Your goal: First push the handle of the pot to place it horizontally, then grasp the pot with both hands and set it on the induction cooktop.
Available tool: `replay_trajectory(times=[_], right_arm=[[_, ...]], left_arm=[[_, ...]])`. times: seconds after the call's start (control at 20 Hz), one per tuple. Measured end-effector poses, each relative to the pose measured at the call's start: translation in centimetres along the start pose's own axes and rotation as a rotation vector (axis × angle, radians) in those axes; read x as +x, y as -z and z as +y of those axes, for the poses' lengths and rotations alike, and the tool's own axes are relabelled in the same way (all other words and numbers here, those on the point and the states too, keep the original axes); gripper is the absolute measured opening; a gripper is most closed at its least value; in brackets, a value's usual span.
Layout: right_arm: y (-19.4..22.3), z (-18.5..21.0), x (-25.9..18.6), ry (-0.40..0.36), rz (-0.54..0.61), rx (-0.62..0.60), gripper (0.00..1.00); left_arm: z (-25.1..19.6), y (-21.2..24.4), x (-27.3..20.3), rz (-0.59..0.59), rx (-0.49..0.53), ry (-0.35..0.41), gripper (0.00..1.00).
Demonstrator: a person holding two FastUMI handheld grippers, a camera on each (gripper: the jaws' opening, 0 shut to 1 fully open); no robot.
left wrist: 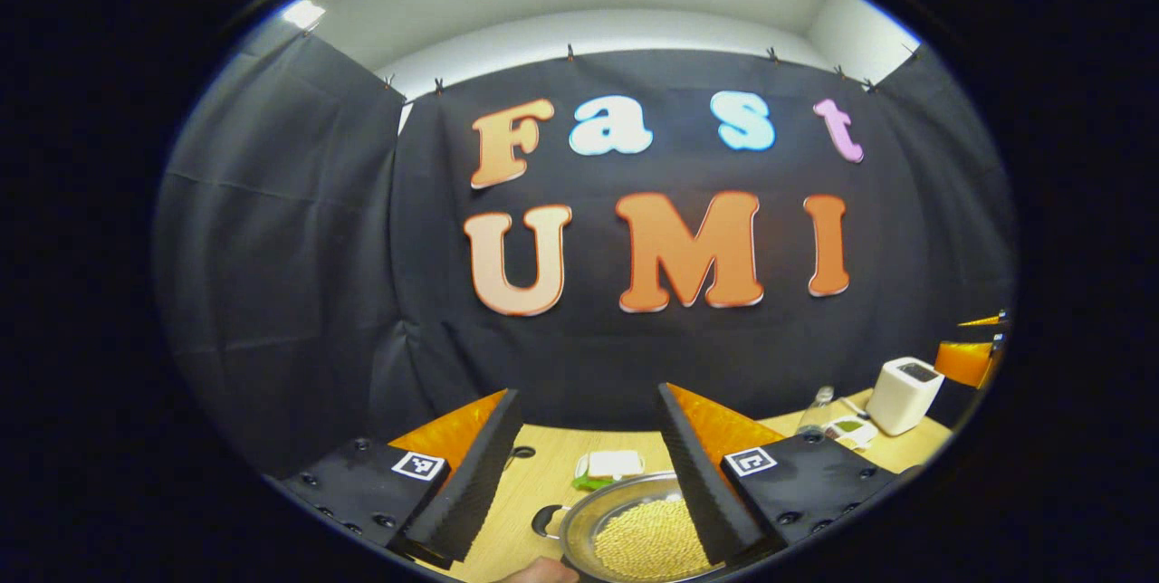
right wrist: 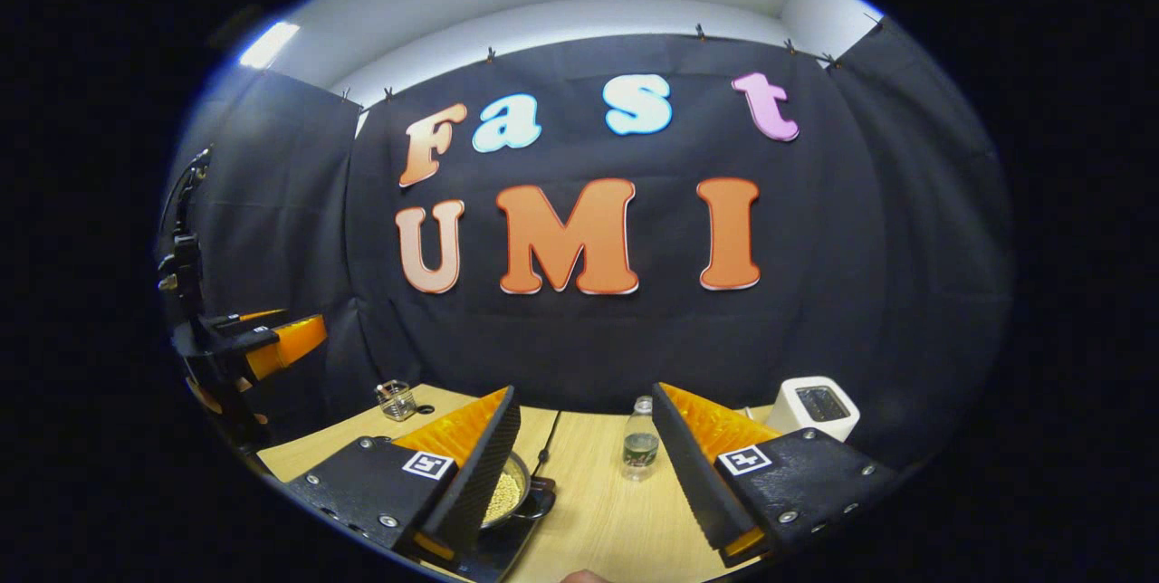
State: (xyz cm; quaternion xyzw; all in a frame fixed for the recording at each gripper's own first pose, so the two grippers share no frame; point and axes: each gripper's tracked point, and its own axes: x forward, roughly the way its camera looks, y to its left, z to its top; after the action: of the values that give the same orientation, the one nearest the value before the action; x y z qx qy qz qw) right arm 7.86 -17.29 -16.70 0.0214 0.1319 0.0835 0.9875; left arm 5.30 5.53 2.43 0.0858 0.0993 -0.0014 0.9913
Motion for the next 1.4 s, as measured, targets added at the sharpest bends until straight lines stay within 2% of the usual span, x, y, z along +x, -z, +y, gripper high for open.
replay_trajectory(times=[0.05,0.1,0.35,0.6,0.65,0.7,0.8,0.85,1.0,1.05,1.1,1.15,1.35,1.4], right_arm=[[-1.4,-1.2,-0.9,0.017,-0.04,-0.014,0.96],[-2.6,-2.3,-1.8,0.032,-0.077,-0.029,0.92],[-7.3,-6.4,-5.6,0.059,-0.199,-0.064,0.93],[-10.3,-9.9,-8.1,0.06,-0.314,-0.076,0.93],[-10.6,-10.7,-8.2,0.071,-0.328,-0.081,0.98],[-10.5,-11.2,-8.3,0.08,-0.326,-0.082,0.93],[-10.3,-10.9,-8.6,0.055,-0.321,-0.078,0.93],[-10.3,-10.7,-8.8,0.038,-0.323,-0.075,0.97],[-10.5,-11.2,-9.5,0.009,-0.326,-0.074,0.97],[-10.3,-11.5,-9.6,0.006,-0.321,-0.074,0.93],[-10.3,-11.6,-9.8,0.007,-0.319,-0.075,0.97],[-10.4,-11.6,-9.8,0.007,-0.324,-0.078,0.93],[-10.9,-11.4,-10.4,-0.006,-0.342,-0.084,0.93],[-10.8,-11.3,-10.5,-0.009,-0.345,-0.088,0.97]], left_arm=[[-0.5,-1.6,-0.6,-0.033,-0.001,0.008,1.0],[-1.2,-2.9,-1.1,-0.062,-0.001,0.015,1.0],[-4.4,-9.1,-4.6,-0.209,-0.053,0.046,1.0],[-3.3,-11.0,-7.7,-0.262,-0.064,-0.013,1.0],[-3.1,-11.1,-8.2,-0.275,-0.052,-0.028,0.99],[-3.1,-10.9,-8.6,-0.274,-0.046,-0.036,0.99],[-3.2,-10.8,-8.9,-0.261,-0.059,-0.041,0.99],[-3.0,-11.3,-9.1,-0.272,-0.073,-0.048,0.99],[-3.0,-12.5,-9.9,-0.3,-0.081,-0.052,0.99],[-3.4,-12.6,-10.1,-0.303,-0.084,-0.041,0.98],[-4.3,-12.7,-10.3,-0.306,-0.091,-0.03,0.99],[-4.7,-13.0,-10.5,-0.312,-0.098,-0.022,0.98],[-5.4,-13.5,-10.9,-0.328,-0.115,-0.016,0.96],[-5.7,-13.5,-11.1,-0.329,-0.12,-0.01,0.94]])
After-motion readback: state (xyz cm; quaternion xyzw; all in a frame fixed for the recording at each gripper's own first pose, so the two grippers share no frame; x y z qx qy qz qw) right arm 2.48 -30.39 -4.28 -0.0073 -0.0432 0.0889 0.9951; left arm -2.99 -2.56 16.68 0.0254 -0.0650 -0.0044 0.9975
